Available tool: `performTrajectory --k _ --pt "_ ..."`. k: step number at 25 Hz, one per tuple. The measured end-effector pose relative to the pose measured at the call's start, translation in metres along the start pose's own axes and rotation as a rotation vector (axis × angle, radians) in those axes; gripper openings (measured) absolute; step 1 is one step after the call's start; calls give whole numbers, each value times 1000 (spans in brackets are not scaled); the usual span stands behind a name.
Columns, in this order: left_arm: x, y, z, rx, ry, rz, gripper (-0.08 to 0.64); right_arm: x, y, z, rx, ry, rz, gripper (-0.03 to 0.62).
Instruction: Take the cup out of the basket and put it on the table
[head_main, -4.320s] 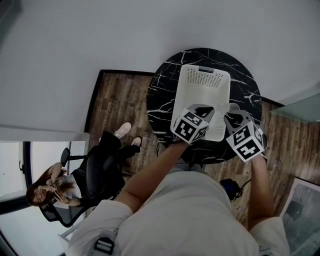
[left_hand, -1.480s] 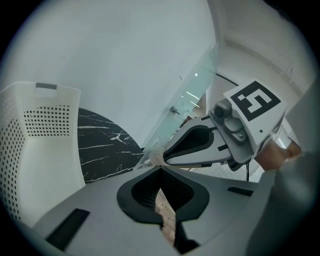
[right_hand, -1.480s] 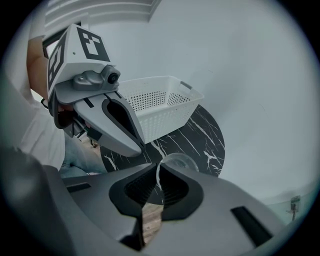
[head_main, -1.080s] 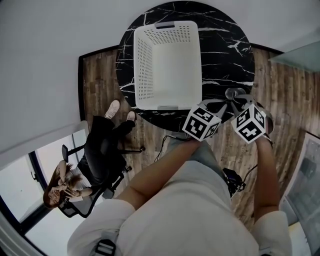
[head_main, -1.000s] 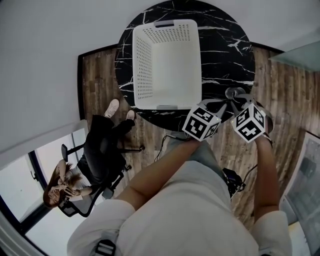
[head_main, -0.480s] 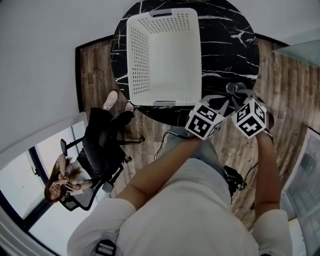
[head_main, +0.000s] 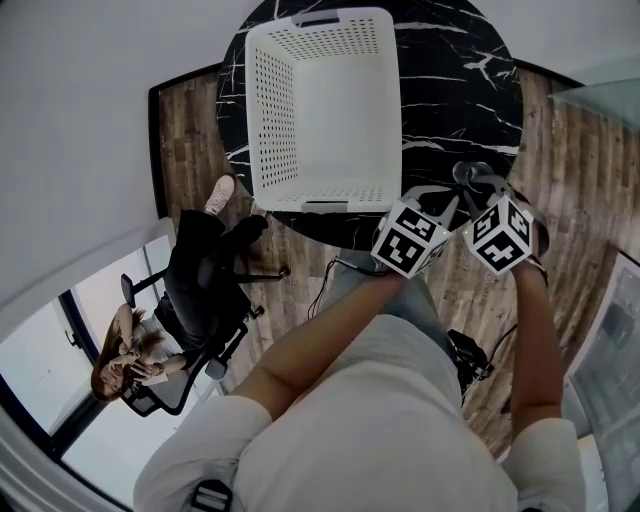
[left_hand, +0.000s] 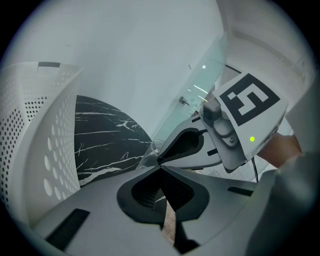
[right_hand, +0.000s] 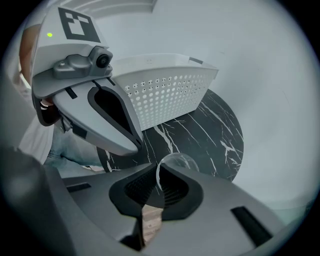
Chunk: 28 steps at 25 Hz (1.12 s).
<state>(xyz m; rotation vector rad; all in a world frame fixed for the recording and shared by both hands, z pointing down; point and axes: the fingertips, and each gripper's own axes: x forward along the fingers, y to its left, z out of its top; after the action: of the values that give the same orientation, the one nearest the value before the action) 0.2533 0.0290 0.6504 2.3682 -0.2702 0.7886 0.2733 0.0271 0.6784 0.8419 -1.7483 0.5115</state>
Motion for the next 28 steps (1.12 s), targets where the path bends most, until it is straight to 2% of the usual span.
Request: performTrajectory --k 28 --pt "16 4 7 55 5 46 -6 19 -7 -10 -25 0 16 25"
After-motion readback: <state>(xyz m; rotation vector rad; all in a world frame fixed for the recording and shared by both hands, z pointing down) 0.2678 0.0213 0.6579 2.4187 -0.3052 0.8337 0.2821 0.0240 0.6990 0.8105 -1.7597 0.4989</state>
